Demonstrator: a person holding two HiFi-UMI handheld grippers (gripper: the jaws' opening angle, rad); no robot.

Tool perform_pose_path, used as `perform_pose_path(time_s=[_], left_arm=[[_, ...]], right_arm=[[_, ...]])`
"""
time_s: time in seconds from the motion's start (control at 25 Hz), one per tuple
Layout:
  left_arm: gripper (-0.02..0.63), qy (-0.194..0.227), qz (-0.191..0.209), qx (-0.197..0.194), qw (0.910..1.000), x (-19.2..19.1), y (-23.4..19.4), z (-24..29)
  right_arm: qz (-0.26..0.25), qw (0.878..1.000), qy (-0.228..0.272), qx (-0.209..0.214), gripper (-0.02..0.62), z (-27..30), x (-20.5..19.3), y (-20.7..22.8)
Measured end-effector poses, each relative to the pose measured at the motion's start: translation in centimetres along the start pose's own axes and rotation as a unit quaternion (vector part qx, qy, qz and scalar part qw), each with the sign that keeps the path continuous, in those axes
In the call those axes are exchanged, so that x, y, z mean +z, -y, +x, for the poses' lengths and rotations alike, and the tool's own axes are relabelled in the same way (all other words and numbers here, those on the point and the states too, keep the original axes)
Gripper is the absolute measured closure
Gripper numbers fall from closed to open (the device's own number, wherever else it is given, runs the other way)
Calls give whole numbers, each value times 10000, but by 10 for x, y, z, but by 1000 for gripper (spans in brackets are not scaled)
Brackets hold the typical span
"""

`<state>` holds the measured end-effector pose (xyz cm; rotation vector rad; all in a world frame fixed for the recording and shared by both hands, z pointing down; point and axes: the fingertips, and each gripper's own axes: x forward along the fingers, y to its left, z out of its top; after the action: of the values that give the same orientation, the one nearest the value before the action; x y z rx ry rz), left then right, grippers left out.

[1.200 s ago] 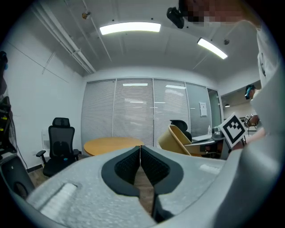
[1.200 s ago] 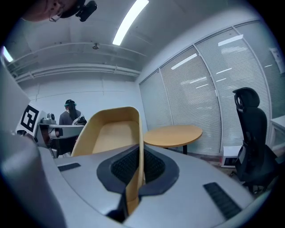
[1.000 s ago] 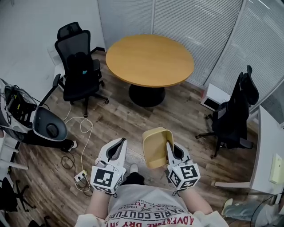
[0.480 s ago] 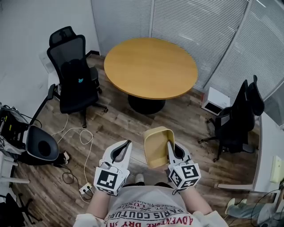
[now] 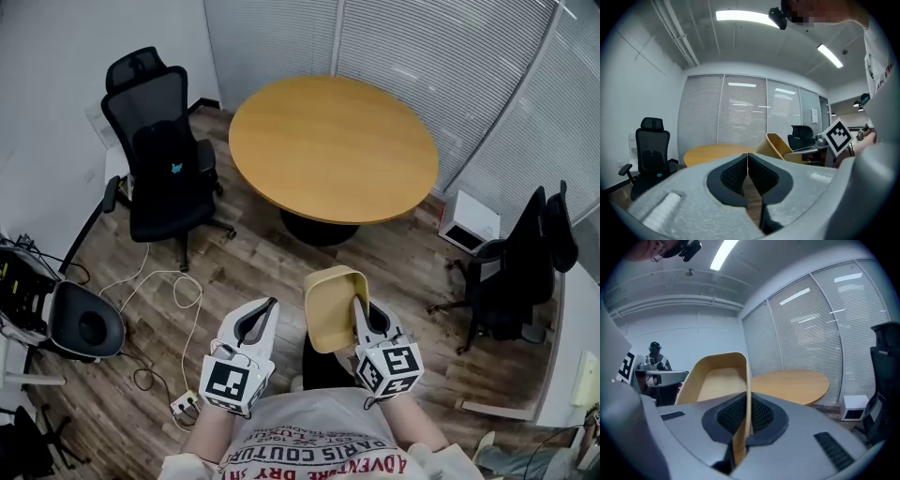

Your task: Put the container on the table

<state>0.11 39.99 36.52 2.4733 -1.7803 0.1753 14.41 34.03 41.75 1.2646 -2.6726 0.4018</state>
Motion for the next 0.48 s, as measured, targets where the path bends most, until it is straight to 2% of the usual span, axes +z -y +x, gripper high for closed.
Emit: perform_pose_path(time_s=[0.16, 0.48], left_arm=[[594, 2, 49, 64, 10000, 6, -26, 46], [594, 56, 165, 235, 9996, 43, -87, 163]], right_arm=[[9, 10000, -25, 43, 584, 48, 13, 25], [-75, 9999, -39, 141, 584, 156, 66, 94]])
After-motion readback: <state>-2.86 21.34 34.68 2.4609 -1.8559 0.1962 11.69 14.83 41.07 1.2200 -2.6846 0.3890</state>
